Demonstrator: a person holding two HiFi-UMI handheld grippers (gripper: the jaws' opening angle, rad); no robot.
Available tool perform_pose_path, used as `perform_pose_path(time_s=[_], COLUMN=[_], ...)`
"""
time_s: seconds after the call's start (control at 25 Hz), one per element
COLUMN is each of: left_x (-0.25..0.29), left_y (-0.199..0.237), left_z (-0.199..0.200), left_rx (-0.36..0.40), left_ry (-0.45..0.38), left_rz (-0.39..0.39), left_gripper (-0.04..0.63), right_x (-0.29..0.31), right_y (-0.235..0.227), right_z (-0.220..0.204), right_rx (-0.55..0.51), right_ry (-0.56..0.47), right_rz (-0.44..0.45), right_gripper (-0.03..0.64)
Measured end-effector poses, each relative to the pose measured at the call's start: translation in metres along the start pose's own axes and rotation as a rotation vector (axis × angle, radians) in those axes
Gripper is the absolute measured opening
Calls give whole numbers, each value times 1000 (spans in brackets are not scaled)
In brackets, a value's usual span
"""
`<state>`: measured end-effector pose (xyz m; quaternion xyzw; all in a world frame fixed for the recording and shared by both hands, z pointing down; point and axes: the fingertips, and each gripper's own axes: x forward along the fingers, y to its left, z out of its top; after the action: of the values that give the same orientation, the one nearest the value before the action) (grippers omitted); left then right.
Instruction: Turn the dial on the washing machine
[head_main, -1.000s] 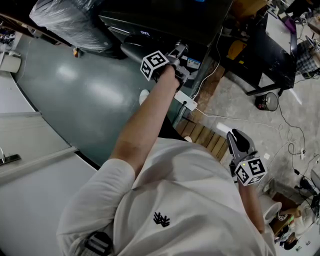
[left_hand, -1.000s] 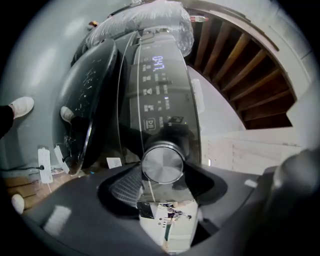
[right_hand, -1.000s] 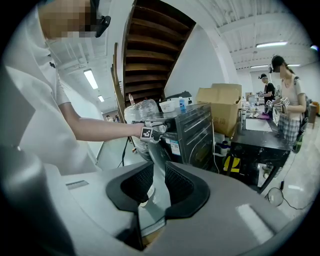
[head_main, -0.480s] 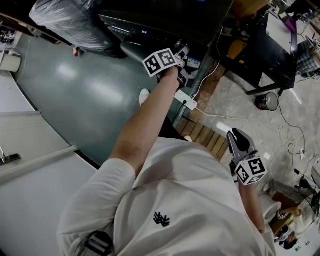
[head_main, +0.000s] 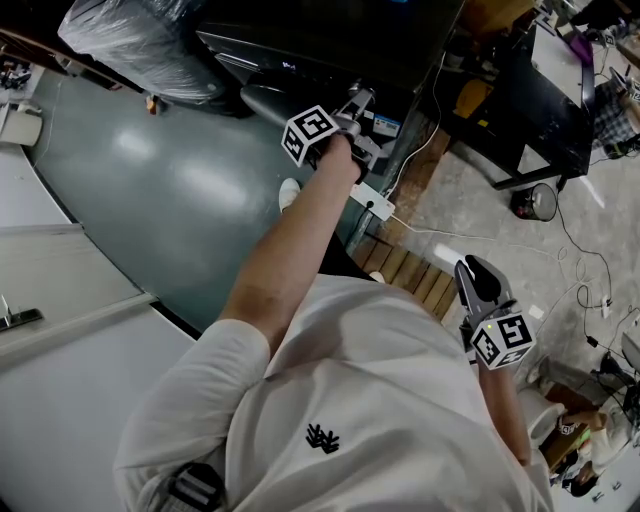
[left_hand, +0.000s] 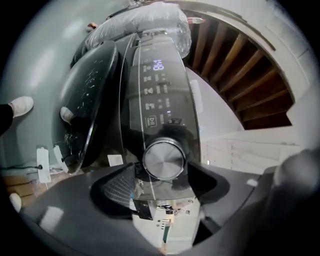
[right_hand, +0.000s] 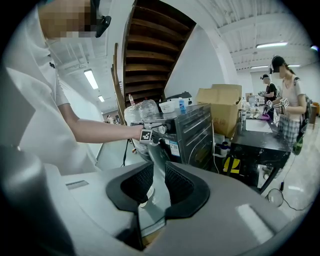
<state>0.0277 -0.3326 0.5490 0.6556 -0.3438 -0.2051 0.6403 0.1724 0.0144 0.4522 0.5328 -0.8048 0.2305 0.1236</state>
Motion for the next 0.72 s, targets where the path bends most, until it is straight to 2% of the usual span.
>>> perform_pose_path(time_s=[0.28, 0.44, 0.56, 0.72], left_x=[0, -1, 0, 3], left_y=[1, -1, 2, 3], left_z=[-8, -7, -2, 1], left_rx=[-125, -177, -172, -124], left_ry=[-7, -48, -68, -55], left_rz=[-37, -47, -29, 1], left_gripper=[362, 362, 360, 360], right_x=[0, -1, -1, -1], right_y=[0, -1, -2, -2], right_z=[-3, -4, -4, -5], right_rx=[2, 1, 3, 7], right_ry=[-3, -3, -4, -3], right_rz=[3, 1, -2, -4], right_gripper=[70, 69, 69, 69])
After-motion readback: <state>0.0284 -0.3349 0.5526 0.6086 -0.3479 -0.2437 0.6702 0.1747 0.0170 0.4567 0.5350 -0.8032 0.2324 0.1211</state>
